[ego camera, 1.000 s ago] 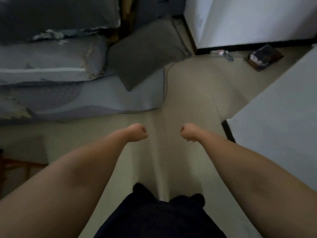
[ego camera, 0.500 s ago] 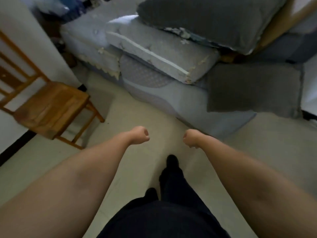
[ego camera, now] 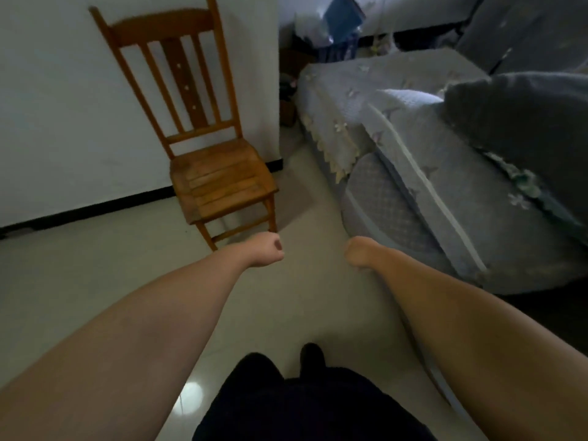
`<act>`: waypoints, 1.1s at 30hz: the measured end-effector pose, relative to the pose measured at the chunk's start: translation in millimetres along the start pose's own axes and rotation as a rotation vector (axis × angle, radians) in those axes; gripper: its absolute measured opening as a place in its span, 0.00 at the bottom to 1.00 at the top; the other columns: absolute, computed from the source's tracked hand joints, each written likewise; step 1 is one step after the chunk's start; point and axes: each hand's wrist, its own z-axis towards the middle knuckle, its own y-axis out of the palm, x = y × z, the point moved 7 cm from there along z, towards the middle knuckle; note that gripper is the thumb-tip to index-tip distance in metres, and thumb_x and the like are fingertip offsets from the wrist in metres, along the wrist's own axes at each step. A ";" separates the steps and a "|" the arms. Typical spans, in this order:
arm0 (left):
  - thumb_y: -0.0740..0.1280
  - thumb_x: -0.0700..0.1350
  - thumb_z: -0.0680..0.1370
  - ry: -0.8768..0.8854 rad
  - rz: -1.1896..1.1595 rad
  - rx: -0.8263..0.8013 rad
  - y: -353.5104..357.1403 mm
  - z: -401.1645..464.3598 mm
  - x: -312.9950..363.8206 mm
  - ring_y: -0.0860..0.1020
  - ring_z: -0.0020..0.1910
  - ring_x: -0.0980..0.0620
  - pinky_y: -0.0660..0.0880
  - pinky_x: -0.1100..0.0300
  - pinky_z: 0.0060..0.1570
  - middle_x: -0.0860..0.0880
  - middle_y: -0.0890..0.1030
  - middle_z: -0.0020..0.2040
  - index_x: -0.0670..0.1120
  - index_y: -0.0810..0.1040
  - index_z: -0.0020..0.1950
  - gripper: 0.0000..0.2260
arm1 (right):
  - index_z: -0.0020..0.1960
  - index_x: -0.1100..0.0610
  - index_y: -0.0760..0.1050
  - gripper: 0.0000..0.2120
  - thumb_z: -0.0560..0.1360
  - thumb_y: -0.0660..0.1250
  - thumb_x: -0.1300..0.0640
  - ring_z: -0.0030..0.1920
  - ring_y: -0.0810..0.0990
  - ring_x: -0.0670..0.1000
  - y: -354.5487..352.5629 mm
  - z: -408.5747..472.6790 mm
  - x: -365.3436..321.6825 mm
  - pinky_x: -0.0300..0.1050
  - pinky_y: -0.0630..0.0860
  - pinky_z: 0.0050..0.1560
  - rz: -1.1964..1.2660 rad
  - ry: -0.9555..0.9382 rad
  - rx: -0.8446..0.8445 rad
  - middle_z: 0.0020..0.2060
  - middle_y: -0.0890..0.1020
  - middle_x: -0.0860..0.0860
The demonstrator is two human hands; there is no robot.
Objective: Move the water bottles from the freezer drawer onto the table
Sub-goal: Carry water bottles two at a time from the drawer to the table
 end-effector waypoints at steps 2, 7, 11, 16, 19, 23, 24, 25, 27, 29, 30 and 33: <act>0.62 0.47 0.80 -0.053 -0.076 0.024 -12.2 1.4 -21.8 0.76 0.61 0.45 0.72 0.56 0.57 0.43 0.77 0.62 0.41 0.76 0.63 0.15 | 0.64 0.65 0.75 0.15 0.79 0.60 0.64 0.64 0.76 0.58 -22.4 23.2 -16.4 0.36 0.76 0.50 0.073 0.032 -0.046 0.63 0.78 0.60; 0.62 0.45 0.79 -0.181 -0.181 0.095 -34.9 -2.7 -100.1 0.75 0.49 0.46 0.70 0.57 0.48 0.43 0.75 0.48 0.44 0.75 0.49 0.05 | 0.66 0.68 0.72 0.16 0.81 0.56 0.67 0.64 0.76 0.57 -65.7 52.8 -111.8 0.33 0.71 0.30 -0.056 -0.118 -0.051 0.65 0.76 0.60; 0.61 0.45 0.81 -0.328 -0.242 0.125 -60.5 -15.7 -175.8 0.75 0.56 0.45 0.71 0.56 0.54 0.42 0.77 0.56 0.42 0.76 0.58 0.11 | 0.61 0.68 0.75 0.15 0.79 0.56 0.65 0.57 0.80 0.58 -84.2 96.0 -199.1 0.47 0.74 0.45 -0.154 -0.265 -0.033 0.59 0.79 0.61; 0.62 0.47 0.80 -0.470 -0.301 0.211 -113.4 -28.8 -286.2 0.74 0.63 0.45 0.70 0.55 0.60 0.43 0.76 0.64 0.42 0.74 0.65 0.16 | 0.49 0.61 0.76 0.10 0.79 0.57 0.60 0.40 0.76 0.54 -117.0 130.0 -321.7 0.44 0.71 0.38 -0.134 -0.395 0.010 0.44 0.79 0.56; 0.62 0.47 0.80 -0.499 -0.338 0.265 -147.5 -45.9 -343.6 0.74 0.63 0.44 0.70 0.55 0.61 0.43 0.75 0.65 0.41 0.74 0.65 0.16 | 0.50 0.61 0.79 0.11 0.78 0.58 0.60 0.46 0.79 0.57 -131.4 146.6 -390.1 0.47 0.76 0.46 -0.169 -0.415 0.026 0.51 0.82 0.59; 0.63 0.47 0.80 -0.586 -0.422 0.326 -181.8 -75.2 -422.5 0.73 0.64 0.43 0.70 0.53 0.63 0.42 0.75 0.65 0.42 0.74 0.65 0.16 | 0.63 0.65 0.75 0.16 0.79 0.57 0.61 0.58 0.77 0.58 -146.1 149.9 -486.7 0.48 0.73 0.59 -0.198 -0.473 -0.001 0.62 0.77 0.60; 0.63 0.47 0.80 -0.613 -0.440 0.343 -187.0 -82.2 -438.2 0.74 0.63 0.43 0.70 0.54 0.63 0.42 0.76 0.64 0.41 0.75 0.64 0.15 | 0.65 0.65 0.73 0.17 0.80 0.55 0.61 0.61 0.76 0.58 -149.0 147.6 -509.7 0.47 0.72 0.59 -0.234 -0.504 -0.009 0.63 0.77 0.60; 0.63 0.46 0.79 -0.629 -0.453 0.366 -191.4 -87.3 -455.0 0.74 0.63 0.43 0.70 0.54 0.62 0.42 0.76 0.63 0.41 0.76 0.63 0.15 | 0.66 0.65 0.73 0.17 0.81 0.54 0.60 0.62 0.76 0.59 -151.0 148.9 -533.9 0.46 0.72 0.58 -0.262 -0.544 -0.008 0.63 0.76 0.61; 0.63 0.44 0.79 -0.655 -0.499 0.382 -194.7 -94.5 -482.1 0.75 0.61 0.43 0.70 0.56 0.60 0.41 0.78 0.61 0.39 0.77 0.61 0.14 | 0.64 0.66 0.73 0.17 0.81 0.54 0.60 0.60 0.77 0.59 -154.4 156.6 -577.3 0.46 0.73 0.57 -0.326 -0.600 -0.022 0.61 0.77 0.61; 0.62 0.43 0.79 -0.678 -0.539 0.398 -196.7 -98.0 -505.7 0.76 0.60 0.43 0.70 0.58 0.57 0.41 0.78 0.60 0.38 0.78 0.59 0.13 | 0.55 0.65 0.76 0.14 0.81 0.54 0.61 0.48 0.78 0.56 -155.1 160.6 -616.4 0.46 0.70 0.52 -0.408 -0.655 -0.028 0.48 0.79 0.60; 0.63 0.43 0.79 -0.697 -0.564 0.408 -200.7 -100.9 -519.6 0.76 0.60 0.44 0.70 0.59 0.56 0.41 0.79 0.60 0.38 0.78 0.59 0.13 | 0.49 0.63 0.75 0.12 0.81 0.54 0.61 0.40 0.75 0.53 -156.6 164.5 -637.9 0.44 0.67 0.48 -0.460 -0.672 -0.029 0.42 0.76 0.58; 0.62 0.43 0.79 -0.739 -0.602 0.442 -215.5 -105.2 -560.0 0.77 0.56 0.45 0.69 0.61 0.52 0.41 0.78 0.60 0.38 0.78 0.59 0.13 | 0.55 0.63 0.74 0.12 0.82 0.53 0.61 0.51 0.76 0.56 -162.7 181.8 -692.5 0.42 0.64 0.46 -0.509 -0.716 -0.051 0.51 0.76 0.61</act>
